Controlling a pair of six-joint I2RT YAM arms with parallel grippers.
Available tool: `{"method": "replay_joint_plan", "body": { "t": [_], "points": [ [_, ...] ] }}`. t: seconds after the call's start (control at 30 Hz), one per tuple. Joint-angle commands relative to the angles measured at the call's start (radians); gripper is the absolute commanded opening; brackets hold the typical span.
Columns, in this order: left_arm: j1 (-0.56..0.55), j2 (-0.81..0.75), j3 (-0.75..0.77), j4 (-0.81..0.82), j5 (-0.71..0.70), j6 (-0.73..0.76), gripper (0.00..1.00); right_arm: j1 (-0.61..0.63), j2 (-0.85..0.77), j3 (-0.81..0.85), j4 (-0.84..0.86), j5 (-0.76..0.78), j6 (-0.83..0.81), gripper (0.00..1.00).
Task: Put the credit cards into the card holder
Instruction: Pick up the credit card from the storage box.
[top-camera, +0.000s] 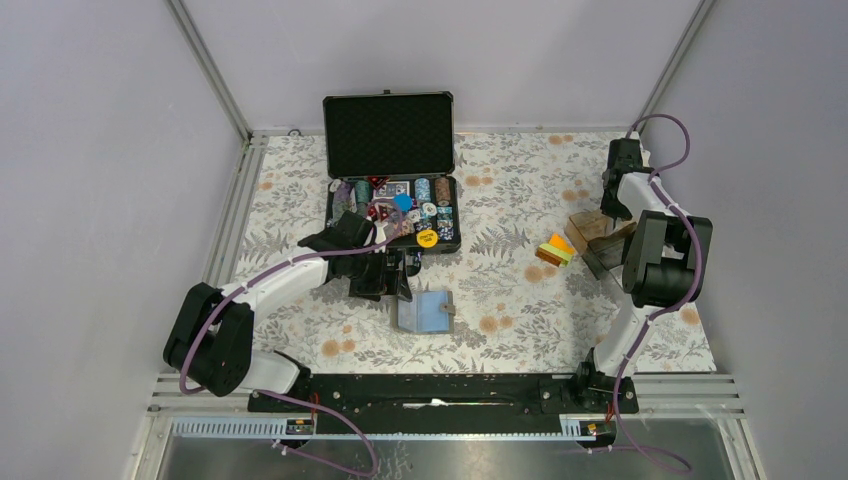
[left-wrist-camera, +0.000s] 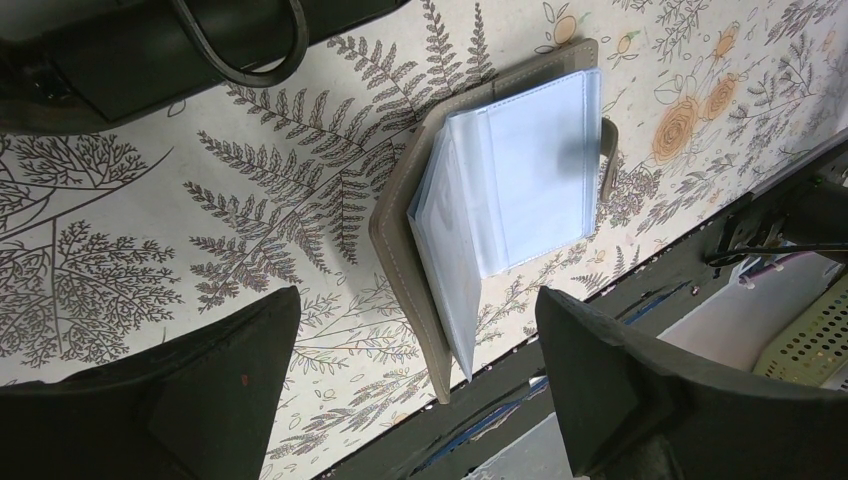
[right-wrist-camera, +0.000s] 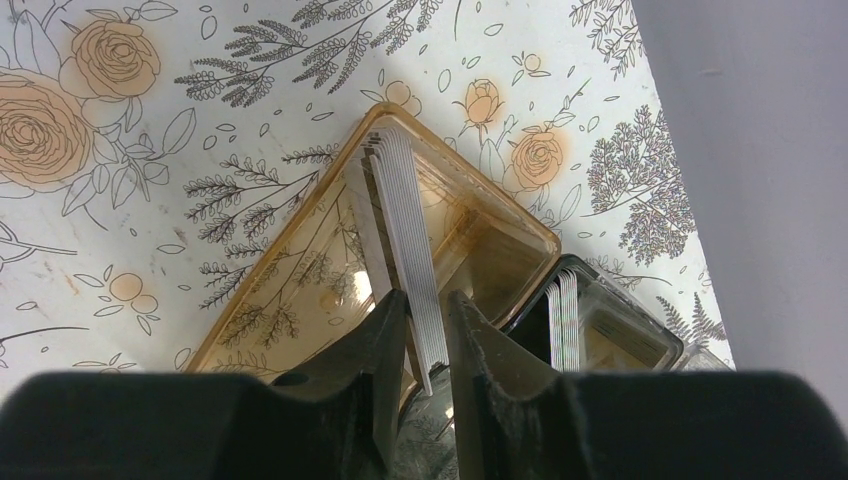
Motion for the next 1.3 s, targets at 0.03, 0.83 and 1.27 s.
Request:
{"method": "replay_joint_plan", "body": {
  "t": [0.03,0.83,1.27],
  "points": [
    [-0.005,-0.012,0.040,0.015,0.023,0.016,0.92,-0.001,-0.031,0.038,-0.013,0.007,0.002,0.27],
    [-0.006,-0.017,0.042,0.011,0.025,0.017,0.92,-0.001,-0.071,0.038,-0.014,-0.041,0.003,0.08],
    [-0.008,-0.021,0.041,0.010,0.024,0.017,0.92,-0.001,-0.105,0.034,0.000,-0.093,-0.013,0.02]
  ]
}}
